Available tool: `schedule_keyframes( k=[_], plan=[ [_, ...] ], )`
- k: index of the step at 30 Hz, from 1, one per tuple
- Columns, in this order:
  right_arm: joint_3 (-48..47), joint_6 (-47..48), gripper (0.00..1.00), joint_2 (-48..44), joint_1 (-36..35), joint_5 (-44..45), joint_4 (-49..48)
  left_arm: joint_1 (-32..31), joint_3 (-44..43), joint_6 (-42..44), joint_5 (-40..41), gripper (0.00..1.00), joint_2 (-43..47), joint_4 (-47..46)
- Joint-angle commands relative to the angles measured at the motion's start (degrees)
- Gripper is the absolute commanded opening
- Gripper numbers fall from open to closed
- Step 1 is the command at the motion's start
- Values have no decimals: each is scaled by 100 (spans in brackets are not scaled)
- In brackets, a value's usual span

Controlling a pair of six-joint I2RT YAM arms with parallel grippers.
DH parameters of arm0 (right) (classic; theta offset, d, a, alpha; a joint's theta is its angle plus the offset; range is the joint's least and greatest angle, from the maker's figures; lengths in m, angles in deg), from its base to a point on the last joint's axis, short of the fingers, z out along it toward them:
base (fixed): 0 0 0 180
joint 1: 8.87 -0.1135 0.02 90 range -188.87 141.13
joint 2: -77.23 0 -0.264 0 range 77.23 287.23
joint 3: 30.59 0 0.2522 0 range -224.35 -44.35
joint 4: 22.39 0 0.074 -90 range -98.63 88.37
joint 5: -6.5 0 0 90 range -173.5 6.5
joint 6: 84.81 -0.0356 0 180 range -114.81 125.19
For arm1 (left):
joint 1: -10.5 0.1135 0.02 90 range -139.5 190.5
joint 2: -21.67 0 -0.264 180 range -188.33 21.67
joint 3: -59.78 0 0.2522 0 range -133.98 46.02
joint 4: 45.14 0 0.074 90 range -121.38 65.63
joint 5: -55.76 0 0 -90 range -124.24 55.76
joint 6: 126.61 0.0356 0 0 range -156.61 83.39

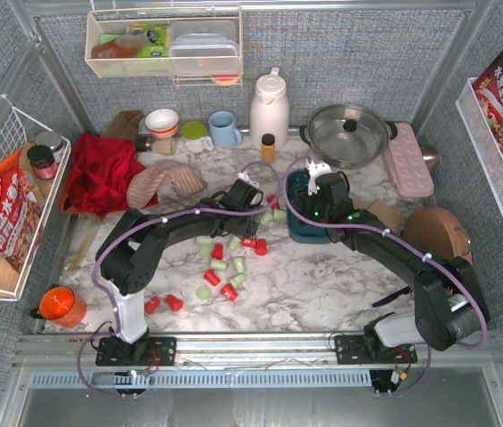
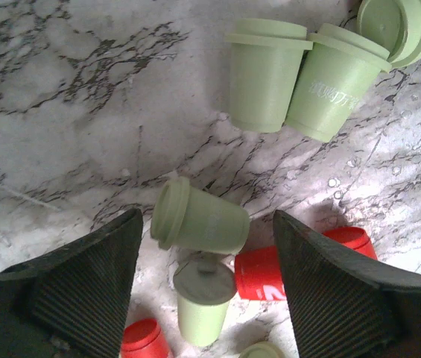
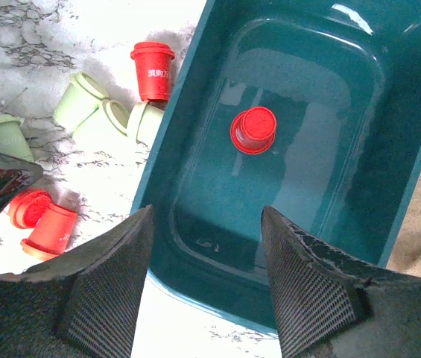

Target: Mix the coffee capsules in the storage basket

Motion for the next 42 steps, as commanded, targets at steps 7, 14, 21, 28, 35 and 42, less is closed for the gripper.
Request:
schedule_keyframes(
  k=[7,14,21,28,35,42],
  plan=[
    [-80,120,63,-51,-9,-19,76,11,-367,223,-231,72,-405,567],
    [-192,272,63,-80,-9,-245,324,5,-451,270,-327,54,-395,644],
    [-409,164,63,-367,-25,-600,653,-2,-203,376,-753,51,116,119],
    [-523,-711,63,-613,-82,-2039,438,-118,1274,844,-1199,51,1757,-2045],
    [-757,-1301,63,-567,-288,-2770,20,-523,2908,1647,-1920,51,2840,-4457],
    [-1048,-1060,63,-472,-615,-3137,438,-713,3350,2047,-1958,51,3244,-5097]
  ],
)
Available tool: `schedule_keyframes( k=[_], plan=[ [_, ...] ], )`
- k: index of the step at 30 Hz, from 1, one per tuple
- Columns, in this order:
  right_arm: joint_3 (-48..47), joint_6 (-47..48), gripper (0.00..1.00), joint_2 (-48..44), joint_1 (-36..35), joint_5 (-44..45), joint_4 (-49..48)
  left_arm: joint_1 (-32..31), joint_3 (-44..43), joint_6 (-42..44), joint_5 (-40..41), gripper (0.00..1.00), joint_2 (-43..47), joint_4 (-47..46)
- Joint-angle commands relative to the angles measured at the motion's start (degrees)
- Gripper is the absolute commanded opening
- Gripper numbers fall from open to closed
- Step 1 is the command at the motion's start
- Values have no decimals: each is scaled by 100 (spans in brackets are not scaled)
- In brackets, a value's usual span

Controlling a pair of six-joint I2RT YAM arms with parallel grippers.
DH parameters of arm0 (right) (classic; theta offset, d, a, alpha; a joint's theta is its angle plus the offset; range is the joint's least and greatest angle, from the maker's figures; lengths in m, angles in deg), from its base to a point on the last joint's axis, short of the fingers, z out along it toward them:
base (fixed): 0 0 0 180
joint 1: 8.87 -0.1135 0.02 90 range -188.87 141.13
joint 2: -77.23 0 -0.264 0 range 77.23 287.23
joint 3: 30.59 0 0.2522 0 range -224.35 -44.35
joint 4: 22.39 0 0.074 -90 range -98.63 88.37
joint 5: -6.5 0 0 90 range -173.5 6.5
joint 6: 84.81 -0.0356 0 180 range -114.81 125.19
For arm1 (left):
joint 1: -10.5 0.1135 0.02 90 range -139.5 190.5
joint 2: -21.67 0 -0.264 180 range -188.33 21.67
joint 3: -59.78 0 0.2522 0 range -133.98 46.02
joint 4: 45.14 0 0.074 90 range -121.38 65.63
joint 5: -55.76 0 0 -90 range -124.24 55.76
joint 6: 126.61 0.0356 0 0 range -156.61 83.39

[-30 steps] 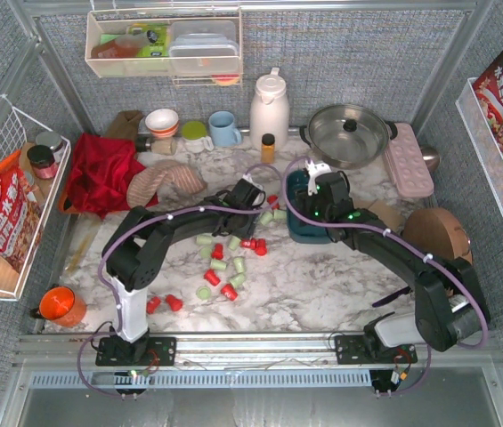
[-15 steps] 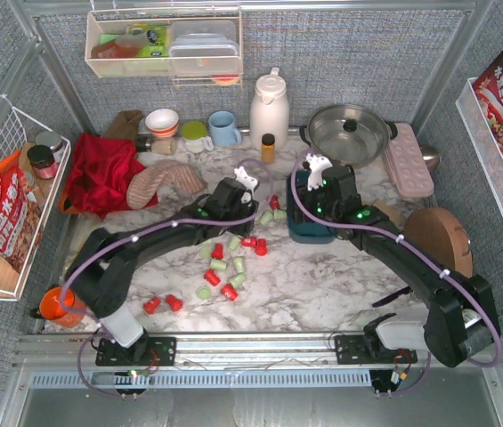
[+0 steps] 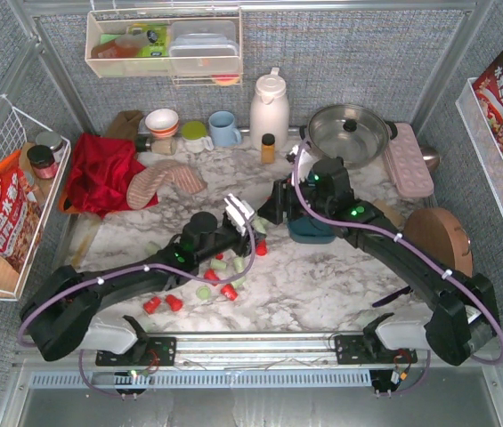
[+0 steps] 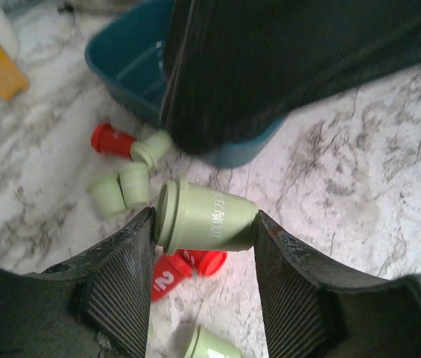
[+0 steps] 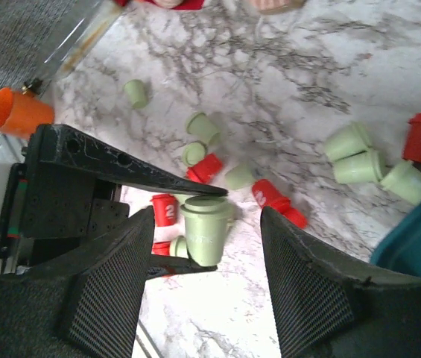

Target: Mix the coffee capsules in the storage basket

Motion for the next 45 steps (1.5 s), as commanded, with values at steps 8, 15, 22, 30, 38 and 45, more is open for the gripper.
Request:
schedule_keyframes(
  k=[8,15,22,30,38,45],
  plan=[
    [-121,408,63,54,-271,-496,683,-135,422,429,-396,51,468,-1468],
    [-143,406,61,110,-411,-690,790,-155,386,422,-232,51,465,-1415],
    [-57,114,14,146,-501,-666,493,-172,359,399,108,55,500,-1341],
    [-120,228,9,-3,-390,1231,863,-190,-24,147,750,99,364,-677],
    [-48,827,10,317,264,4332,1098,-203,-809,-266,1987,99,-213,716],
    [-148,626,31,1200,916,3457,915,-173,-2108,-796,3472,100,-1717,2897]
  ],
)
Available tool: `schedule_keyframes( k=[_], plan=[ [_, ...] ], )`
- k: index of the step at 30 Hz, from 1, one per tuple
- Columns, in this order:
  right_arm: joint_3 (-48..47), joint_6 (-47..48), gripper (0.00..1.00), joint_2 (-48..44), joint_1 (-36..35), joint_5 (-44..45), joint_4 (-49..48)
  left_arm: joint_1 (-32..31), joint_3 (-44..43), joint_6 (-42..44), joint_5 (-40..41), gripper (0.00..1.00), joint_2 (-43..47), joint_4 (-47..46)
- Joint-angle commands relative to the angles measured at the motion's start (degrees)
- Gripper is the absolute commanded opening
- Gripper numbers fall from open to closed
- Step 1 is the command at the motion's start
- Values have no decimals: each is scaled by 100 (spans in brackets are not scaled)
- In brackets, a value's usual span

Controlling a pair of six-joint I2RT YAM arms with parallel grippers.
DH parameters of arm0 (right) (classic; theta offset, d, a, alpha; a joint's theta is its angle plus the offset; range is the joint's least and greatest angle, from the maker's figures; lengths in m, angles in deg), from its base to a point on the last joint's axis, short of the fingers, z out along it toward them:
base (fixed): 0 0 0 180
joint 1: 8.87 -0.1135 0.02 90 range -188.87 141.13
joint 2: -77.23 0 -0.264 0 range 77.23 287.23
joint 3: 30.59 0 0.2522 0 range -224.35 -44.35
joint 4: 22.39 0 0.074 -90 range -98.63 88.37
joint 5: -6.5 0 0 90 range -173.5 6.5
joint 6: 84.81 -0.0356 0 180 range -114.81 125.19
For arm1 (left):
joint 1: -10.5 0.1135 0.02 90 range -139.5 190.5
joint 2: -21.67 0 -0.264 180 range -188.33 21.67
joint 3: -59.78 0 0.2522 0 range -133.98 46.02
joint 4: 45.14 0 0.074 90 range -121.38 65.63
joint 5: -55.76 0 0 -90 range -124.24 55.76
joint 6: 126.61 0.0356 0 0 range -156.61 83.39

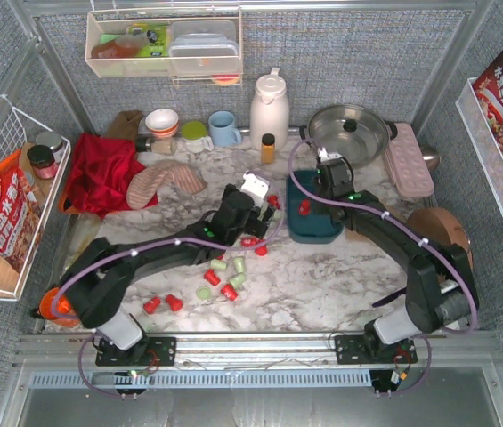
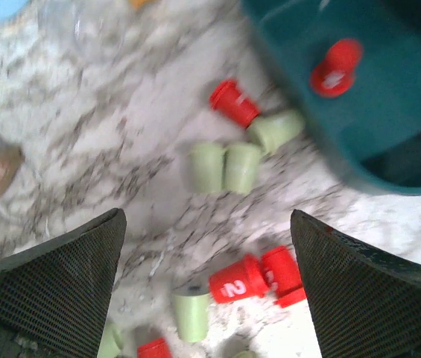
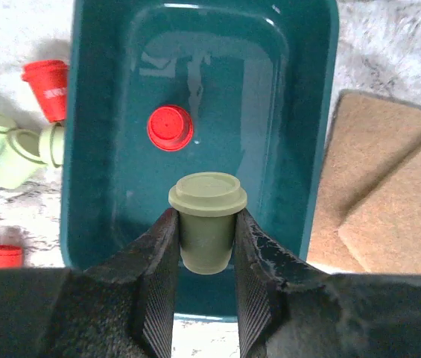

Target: Mix the coffee capsules in the storage basket

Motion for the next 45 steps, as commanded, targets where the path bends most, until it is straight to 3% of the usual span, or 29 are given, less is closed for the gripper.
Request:
schedule_keyframes(
  k=[1,7,11,21,35,41,45],
  plan=[
    [-103,-81,34,412,164,-264,-111,29,-582,-458,956,100,-747,1718],
    [-304,3,48,854,230,-565,40,52,-677,-678,602,100,-1061,2061],
    [-371,64,52,885,239,-696,102,115,-588,-900,264,98,-1052,2192],
    [-486,94,53,841,235,-1106,283,246,-518,-1084,-96,66,-1224,2541],
    [-541,103,53,735,230,-1386,377,499,-301,-1475,12,64,-491,2851],
    [-586,94,53,785,221,-1523,425,498,-282,-1811,-243,75,14,3089],
    [-580,77,54,754,212,-1570,427,499,-259,-2362,-490,74,230,3313]
  ],
)
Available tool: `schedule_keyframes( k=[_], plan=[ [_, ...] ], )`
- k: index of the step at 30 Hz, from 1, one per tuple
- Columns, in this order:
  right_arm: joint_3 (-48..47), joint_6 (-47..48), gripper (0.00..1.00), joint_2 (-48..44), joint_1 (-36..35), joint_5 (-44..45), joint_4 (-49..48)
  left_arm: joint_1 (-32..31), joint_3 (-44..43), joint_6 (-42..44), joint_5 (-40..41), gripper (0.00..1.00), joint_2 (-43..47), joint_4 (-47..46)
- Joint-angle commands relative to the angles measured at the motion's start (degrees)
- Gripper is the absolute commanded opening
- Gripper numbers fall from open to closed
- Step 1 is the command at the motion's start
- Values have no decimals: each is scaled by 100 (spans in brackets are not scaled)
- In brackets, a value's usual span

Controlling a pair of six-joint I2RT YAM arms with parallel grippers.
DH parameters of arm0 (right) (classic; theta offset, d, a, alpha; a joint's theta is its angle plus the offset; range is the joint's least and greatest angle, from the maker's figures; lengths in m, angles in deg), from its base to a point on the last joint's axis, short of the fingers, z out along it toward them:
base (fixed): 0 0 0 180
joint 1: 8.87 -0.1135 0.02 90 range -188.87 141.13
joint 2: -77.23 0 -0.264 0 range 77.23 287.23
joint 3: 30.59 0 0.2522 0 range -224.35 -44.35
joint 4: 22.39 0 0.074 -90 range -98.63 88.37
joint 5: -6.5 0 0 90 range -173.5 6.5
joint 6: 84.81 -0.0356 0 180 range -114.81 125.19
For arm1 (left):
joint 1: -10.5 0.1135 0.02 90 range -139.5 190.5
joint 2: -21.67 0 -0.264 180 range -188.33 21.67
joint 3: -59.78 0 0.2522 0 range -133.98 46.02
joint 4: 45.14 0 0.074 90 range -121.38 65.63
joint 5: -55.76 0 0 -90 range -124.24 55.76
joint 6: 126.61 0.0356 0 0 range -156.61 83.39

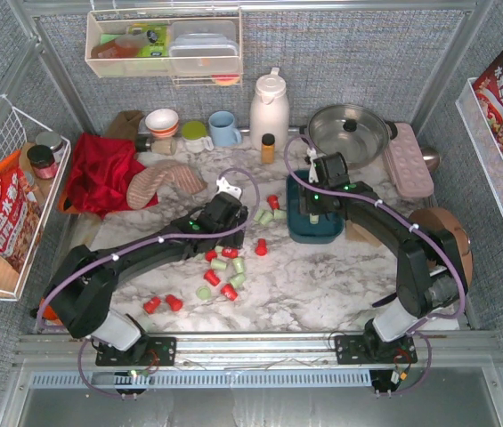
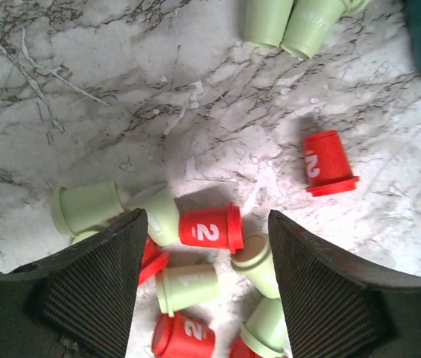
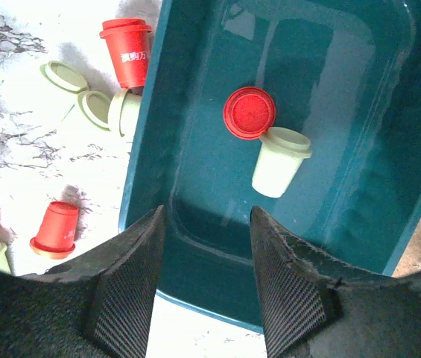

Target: Mix the coffee capsules in the storage basket

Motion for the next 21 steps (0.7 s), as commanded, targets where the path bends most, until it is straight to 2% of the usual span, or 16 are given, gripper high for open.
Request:
schedule_keyframes(
  k=[1,4,8,18,21],
  plan=[
    [-58,-11,54,-34,-11,-132,32,11,4,-776,-322,72,172,379],
    [-50,-20,54,-52,-17,-184,22,10,44,-1159,-164,72,187,671],
    [-39,-51,54,-54,-25,-269,1,122,424,-1411,64,72,221,590],
    [-31,-55,54,-115,-53,-346,-8,429,385,-1625,93,53,-166,74],
    [-43,-39,54,-121,-62,-361,22,463,278,-1683,91,51,-372,-48]
  ],
)
